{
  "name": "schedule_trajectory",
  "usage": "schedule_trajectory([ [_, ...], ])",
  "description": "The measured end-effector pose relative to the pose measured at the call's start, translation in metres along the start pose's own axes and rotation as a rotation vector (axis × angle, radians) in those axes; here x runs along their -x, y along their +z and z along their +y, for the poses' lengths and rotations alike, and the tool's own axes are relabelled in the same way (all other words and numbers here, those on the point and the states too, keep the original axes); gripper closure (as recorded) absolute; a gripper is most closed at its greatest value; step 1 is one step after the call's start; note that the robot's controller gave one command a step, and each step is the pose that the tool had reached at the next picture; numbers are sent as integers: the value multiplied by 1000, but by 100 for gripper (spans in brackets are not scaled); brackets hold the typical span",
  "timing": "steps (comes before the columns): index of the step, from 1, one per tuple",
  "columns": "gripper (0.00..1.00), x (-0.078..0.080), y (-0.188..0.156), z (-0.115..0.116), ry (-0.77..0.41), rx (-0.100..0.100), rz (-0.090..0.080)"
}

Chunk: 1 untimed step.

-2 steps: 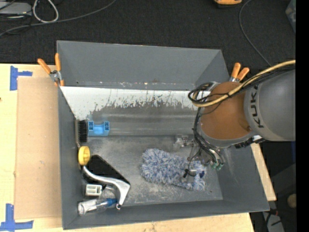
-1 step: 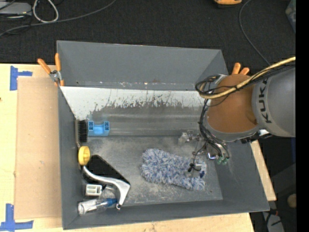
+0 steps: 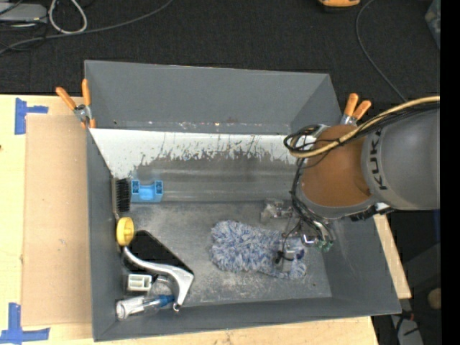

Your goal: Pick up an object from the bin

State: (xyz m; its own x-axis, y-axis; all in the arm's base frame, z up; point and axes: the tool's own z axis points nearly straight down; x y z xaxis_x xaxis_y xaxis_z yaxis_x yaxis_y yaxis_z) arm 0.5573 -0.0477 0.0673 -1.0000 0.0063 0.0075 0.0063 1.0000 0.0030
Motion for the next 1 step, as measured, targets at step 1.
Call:
schedule_trajectory([
  [1, 100, -1, -3, 21, 115, 0, -11],
])
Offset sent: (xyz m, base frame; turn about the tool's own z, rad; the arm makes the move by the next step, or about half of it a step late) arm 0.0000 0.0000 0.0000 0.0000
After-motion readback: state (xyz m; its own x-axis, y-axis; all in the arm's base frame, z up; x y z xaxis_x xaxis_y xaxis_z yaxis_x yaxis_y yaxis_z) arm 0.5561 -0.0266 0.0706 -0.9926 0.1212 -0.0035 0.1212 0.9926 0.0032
